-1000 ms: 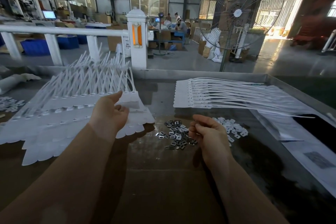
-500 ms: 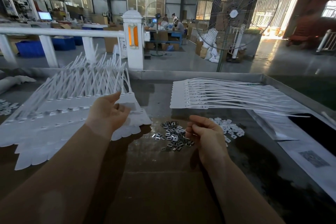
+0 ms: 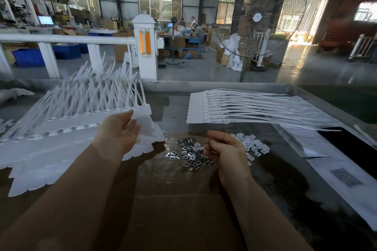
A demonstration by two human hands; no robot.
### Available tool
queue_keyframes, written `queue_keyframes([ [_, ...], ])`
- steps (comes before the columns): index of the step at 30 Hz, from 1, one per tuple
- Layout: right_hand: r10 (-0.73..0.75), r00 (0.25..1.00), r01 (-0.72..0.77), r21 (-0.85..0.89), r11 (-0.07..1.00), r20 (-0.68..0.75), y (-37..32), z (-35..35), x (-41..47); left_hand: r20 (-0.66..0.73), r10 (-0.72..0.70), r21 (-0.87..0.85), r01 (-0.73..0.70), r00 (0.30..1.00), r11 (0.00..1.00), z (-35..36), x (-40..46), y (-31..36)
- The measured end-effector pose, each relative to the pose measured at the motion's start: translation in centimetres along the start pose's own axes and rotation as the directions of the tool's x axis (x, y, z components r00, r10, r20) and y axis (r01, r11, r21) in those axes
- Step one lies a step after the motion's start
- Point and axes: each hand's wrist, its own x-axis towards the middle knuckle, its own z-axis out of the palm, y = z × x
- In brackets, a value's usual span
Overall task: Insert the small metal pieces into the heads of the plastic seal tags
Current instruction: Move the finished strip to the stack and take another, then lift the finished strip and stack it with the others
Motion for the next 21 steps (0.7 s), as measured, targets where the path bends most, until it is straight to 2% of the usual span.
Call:
queue_keyframes([
  [7,0.016,1.0,-0.016,0.023,1.0,0.004,-0.3,-0.1,-0.1,0.026,0.001,0.011,-0.001,1.0,1.0,0.3,-0.6,0.1],
  [11,0.014,1.0,-0.014,0.009,1.0,0.004,-0.4,-0.2,-0.1,0.043,-0.017,-0.085,0.021,0.999,0.996,-0.1,-0.4,0.7],
  [21,0.0,1.0,0.0,-0.025,1.0,0.02,-0.3,-0.2,-0.2,0.088,0.072,-0.139,-0.06,0.994,0.988,-0.8,0.0,0.9],
])
